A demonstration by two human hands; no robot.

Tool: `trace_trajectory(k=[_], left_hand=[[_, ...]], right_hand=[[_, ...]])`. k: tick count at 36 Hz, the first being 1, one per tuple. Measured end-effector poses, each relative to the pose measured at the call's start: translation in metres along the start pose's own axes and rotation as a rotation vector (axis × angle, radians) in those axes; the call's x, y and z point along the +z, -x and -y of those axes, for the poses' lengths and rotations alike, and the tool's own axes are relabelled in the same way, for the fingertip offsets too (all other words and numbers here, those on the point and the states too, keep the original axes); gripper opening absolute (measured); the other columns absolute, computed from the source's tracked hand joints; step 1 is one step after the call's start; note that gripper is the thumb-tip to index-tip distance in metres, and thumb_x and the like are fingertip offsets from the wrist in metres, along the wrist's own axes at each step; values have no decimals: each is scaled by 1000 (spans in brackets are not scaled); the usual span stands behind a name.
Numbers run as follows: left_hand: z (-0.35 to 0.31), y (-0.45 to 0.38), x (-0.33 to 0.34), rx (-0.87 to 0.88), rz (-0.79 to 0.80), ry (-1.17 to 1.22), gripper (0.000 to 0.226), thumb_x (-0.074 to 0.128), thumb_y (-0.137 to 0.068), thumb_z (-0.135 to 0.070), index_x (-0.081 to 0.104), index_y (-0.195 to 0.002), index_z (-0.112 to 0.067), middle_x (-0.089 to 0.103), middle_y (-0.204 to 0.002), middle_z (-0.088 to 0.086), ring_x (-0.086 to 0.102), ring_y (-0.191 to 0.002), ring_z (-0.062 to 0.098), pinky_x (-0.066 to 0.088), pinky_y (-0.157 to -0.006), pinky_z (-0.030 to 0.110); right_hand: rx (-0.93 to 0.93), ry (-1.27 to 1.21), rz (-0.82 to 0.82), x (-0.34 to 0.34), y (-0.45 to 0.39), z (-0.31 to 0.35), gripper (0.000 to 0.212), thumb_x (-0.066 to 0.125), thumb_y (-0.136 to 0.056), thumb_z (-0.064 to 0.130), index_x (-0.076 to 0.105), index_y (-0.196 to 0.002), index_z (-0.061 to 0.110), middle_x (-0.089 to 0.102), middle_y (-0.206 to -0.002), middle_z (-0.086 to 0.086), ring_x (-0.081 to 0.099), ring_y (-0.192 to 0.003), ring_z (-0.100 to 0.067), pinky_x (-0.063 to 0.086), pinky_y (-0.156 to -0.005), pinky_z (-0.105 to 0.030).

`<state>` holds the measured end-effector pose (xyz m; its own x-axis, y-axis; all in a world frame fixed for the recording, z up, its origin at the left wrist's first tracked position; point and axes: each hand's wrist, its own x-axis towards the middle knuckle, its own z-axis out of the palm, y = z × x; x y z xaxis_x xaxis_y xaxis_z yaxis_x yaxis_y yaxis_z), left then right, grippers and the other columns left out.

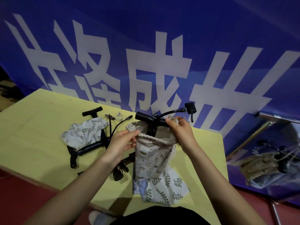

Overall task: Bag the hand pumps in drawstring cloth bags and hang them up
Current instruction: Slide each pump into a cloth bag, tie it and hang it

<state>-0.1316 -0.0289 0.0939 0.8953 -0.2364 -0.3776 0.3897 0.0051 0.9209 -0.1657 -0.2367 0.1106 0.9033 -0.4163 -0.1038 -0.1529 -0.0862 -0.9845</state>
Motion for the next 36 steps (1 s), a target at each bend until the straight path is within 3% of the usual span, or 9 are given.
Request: trace_trajectory(k=[4,8,14,18,21,24,26,29,36], left_hand=[[1,2,2,-144,4,220,7,66,-88,-14,63,-86,-8,56,-69,2,52,-65,13,48,-63,22],[-3,3,3,-203,39,431,10,61,-91,-17,58,-83,-12,54,-66,-1,54,-70,14,47,-73,25],[-9,9,11,-104,157,380,10,57,-93,-18,58,-87,-10,56,-73,1,55,-79,16,47,-86,32],[-15,6,9,-87,189,317,11,53,-94,-20,58,-93,-11,56,-81,3,53,-80,16,45,-74,27],[-20,5,8,-98,200,275,15,48,-94,-20,55,-84,-12,54,-75,1,46,-72,14,37,-65,25],[-27,5,10,-98,226,223,20,45,-96,-20,51,-78,-15,51,-69,-2,41,-66,12,31,-60,24],[-31,5,12,-62,195,212,24,46,-96,-20,52,-73,-16,52,-67,-4,41,-66,12,30,-60,25],[-37,4,15,17,100,322,18,53,-95,-23,62,-82,-16,61,-75,-2,50,-71,11,35,-64,25],[-49,6,22,123,95,477,16,51,-96,-20,66,-92,-17,68,-88,-4,58,-85,9,38,-72,27]], right_hand=[[-52,88,69,1,-1,3,12,65,-88,37,65,-90,25,71,-96,-2,67,-95,-22,53,-91,-47],[-133,200,76,2,2,1,19,60,-91,43,63,-94,25,67,-94,6,63,-91,-10,51,-83,-34],[-225,271,150,-1,5,-1,13,65,-87,45,64,-87,32,65,-98,4,61,-95,-9,45,-80,-24],[-196,179,193,-6,7,7,7,63,-91,31,69,-96,31,69,-96,14,64,-93,-2,51,-84,-24],[-180,181,253,-8,8,13,11,65,-90,27,70,-95,36,71,-93,19,65,-92,2,51,-81,-21],[-294,157,324,-6,10,19,13,69,-87,14,68,-95,24,68,-97,16,62,-91,10,45,-81,-8],[-310,145,374,-2,12,24,14,69,-88,12,67,-99,20,67,-101,11,62,-95,7,45,-84,-9],[-319,138,366,-3,7,29,13,65,-91,15,70,-102,21,70,-106,7,64,-102,-3,46,-89,-15],[-348,135,312,-13,-1,44,22,64,-90,9,68,-102,28,68,-102,13,61,-93,14,44,-83,-5]])
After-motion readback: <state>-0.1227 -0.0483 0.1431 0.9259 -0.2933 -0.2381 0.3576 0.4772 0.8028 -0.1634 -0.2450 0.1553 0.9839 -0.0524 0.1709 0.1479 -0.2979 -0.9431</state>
